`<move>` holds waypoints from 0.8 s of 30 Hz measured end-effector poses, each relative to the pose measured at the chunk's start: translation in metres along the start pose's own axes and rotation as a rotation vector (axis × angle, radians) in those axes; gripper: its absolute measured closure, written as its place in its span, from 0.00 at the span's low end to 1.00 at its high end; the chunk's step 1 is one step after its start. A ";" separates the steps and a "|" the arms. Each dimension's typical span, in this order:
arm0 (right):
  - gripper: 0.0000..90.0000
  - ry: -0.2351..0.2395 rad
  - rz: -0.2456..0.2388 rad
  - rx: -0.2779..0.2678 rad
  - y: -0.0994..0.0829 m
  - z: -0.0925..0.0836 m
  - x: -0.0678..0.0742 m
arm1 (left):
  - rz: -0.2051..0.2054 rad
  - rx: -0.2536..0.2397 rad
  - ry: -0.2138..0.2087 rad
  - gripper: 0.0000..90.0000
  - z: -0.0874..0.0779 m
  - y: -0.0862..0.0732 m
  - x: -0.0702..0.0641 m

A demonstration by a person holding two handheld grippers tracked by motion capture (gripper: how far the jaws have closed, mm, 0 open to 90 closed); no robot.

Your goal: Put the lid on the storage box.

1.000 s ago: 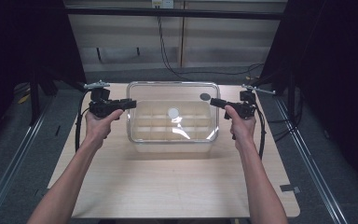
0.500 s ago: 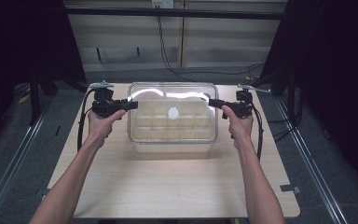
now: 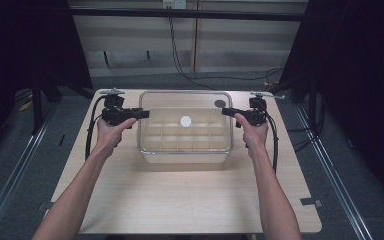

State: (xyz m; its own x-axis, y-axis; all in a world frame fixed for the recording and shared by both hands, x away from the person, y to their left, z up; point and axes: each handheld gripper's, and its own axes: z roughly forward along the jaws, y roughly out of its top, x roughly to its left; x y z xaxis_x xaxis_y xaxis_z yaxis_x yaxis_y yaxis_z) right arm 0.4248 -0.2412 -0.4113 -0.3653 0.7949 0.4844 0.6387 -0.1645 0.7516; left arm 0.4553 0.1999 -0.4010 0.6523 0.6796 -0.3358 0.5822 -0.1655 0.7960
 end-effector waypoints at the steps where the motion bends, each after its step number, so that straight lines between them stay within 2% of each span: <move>1: 0.66 -0.008 -0.001 0.010 0.000 0.001 0.000 | -0.004 -0.006 0.002 0.65 0.001 -0.002 0.001; 5: 0.65 -0.029 -0.013 0.023 0.000 0.004 0.000 | 0.006 -0.001 0.011 0.64 0.004 -0.008 0.005; 9: 0.62 -0.058 -0.024 0.034 -0.003 0.009 0.000 | -0.009 0.006 0.012 0.63 0.007 -0.011 0.007; 12: 0.61 -0.057 -0.019 0.032 -0.005 0.013 -0.002 | -0.008 0.016 0.009 0.62 0.009 -0.012 0.009; 17: 0.60 -0.056 -0.008 0.042 -0.008 0.018 -0.007 | -0.035 0.028 0.002 0.61 0.015 -0.016 0.014; 22: 0.58 -0.077 -0.005 0.054 -0.010 0.023 -0.008 | -0.017 0.053 0.028 0.60 0.018 -0.018 0.016; 24: 0.55 -0.091 -0.011 0.061 -0.012 0.025 -0.008 | -0.031 0.050 0.012 0.60 0.018 -0.021 0.020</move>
State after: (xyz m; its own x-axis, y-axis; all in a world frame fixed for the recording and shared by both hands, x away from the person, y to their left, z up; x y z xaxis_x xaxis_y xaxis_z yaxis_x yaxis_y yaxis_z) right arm 0.4366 -0.2308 -0.4352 -0.3112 0.8466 0.4319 0.6761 -0.1222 0.7266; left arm 0.4649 0.2036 -0.4332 0.6275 0.6936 -0.3538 0.6259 -0.1791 0.7591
